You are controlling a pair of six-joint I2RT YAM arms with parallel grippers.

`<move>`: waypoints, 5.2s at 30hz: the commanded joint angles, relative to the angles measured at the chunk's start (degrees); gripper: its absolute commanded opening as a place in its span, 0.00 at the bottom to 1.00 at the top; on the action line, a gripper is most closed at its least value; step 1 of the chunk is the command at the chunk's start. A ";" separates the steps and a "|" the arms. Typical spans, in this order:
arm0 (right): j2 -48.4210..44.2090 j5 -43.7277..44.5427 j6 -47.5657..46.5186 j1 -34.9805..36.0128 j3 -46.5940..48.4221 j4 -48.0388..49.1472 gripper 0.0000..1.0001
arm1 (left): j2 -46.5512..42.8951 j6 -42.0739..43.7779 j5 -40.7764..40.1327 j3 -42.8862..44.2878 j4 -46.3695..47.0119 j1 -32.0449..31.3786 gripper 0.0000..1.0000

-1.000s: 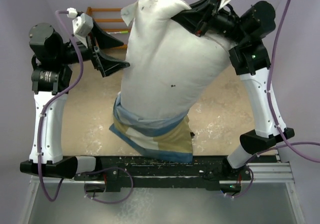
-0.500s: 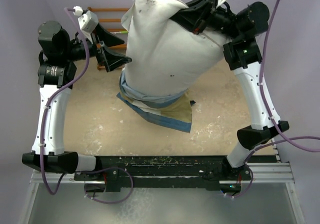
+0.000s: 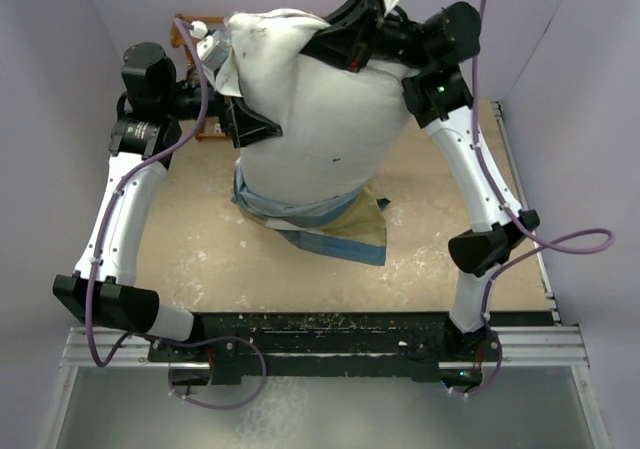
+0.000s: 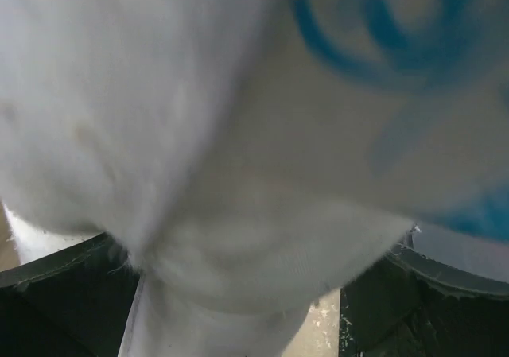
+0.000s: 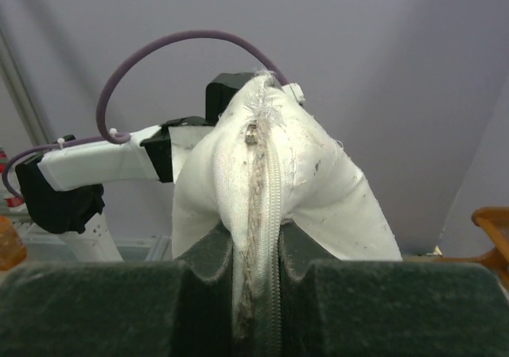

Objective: Remove the pillowcase from the pillow
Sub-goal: Remove the pillow from the pillowcase.

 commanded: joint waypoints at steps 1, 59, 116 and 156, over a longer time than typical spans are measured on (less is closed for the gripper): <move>2.96 3.15 1.24 6.13 8.90 4.38 0.00 | 1.46 -0.88 0.32 -1.36 1.60 -2.52 0.99; 4.20 10.16 -8.31 -2.91 -83.93 39.14 0.86 | 3.27 -8.20 -0.20 7.03 3.06 21.01 0.00; -21.86 73.81 12.53 8.76 -114.32 19.69 0.00 | 7.45 -16.00 -57.11 45.95 28.06 29.74 0.00; -36.12 48.35 -37.63 13.03 -22.23 -27.95 1.00 | 3.36 36.92 -63.31 17.28 -3.62 -14.88 0.00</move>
